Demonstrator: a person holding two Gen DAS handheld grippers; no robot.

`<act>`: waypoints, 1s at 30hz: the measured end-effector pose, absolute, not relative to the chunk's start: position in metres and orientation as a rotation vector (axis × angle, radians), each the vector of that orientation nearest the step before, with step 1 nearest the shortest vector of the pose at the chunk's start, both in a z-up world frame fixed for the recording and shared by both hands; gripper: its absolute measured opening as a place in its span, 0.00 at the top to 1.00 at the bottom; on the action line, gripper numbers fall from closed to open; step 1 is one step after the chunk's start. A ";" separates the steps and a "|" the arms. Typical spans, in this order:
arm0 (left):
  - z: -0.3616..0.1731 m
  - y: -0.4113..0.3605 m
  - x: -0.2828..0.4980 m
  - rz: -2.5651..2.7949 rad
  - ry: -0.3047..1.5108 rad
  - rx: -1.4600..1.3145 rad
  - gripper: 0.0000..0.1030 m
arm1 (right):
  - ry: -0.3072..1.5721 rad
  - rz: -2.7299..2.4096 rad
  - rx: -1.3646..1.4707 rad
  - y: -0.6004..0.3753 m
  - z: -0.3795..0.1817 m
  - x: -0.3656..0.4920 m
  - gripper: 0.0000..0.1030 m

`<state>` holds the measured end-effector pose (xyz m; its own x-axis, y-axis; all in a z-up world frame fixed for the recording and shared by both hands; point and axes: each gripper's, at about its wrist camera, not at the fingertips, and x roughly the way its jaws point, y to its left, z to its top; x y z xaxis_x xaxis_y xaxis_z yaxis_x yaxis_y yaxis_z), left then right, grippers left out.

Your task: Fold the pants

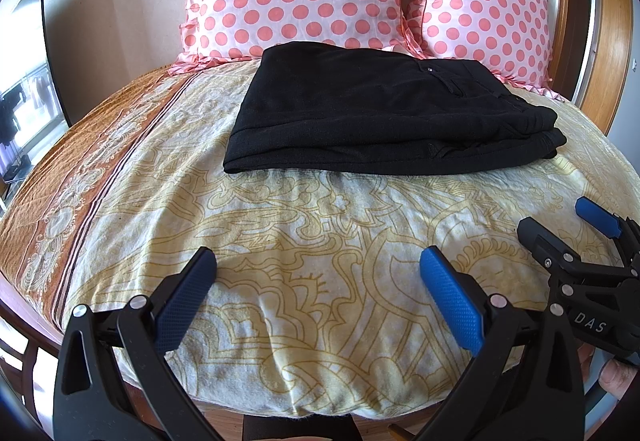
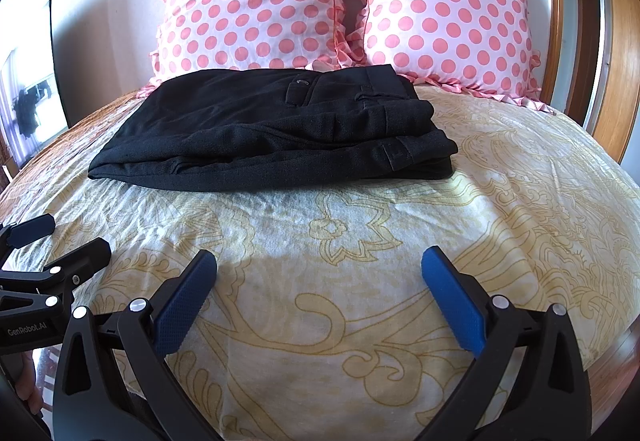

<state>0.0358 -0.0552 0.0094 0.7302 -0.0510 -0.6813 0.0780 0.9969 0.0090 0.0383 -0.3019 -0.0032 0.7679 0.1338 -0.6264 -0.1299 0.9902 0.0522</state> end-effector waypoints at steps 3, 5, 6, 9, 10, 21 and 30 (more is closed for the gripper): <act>0.010 -0.055 0.036 -0.071 0.750 0.038 0.02 | 0.680 0.143 0.006 -0.302 -0.003 0.038 0.01; 0.010 -0.055 0.036 -0.070 0.752 0.038 0.02 | 0.680 0.143 0.006 -0.302 -0.003 0.038 0.01; 0.010 -0.055 0.036 -0.070 0.751 0.038 0.02 | 0.680 0.143 0.006 -0.302 -0.003 0.038 0.01; 0.010 -0.055 0.036 -0.070 0.752 0.038 0.02 | 0.679 0.143 0.006 -0.302 -0.003 0.038 0.01; 0.010 -0.055 0.037 -0.070 0.753 0.038 0.02 | 0.679 0.143 0.006 -0.302 -0.003 0.038 0.01; 0.009 -0.055 0.037 -0.064 0.745 0.034 0.02 | 0.678 0.142 0.006 -0.302 -0.003 0.038 0.01; 0.010 -0.056 0.036 -0.072 0.744 0.040 0.02 | 0.677 0.141 0.007 -0.301 -0.004 0.038 0.01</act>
<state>0.0355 -0.0555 0.0097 0.7337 -0.0514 -0.6775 0.0800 0.9967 0.0110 0.0375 -0.3013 -0.0038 0.7700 0.1323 -0.6241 -0.1279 0.9904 0.0522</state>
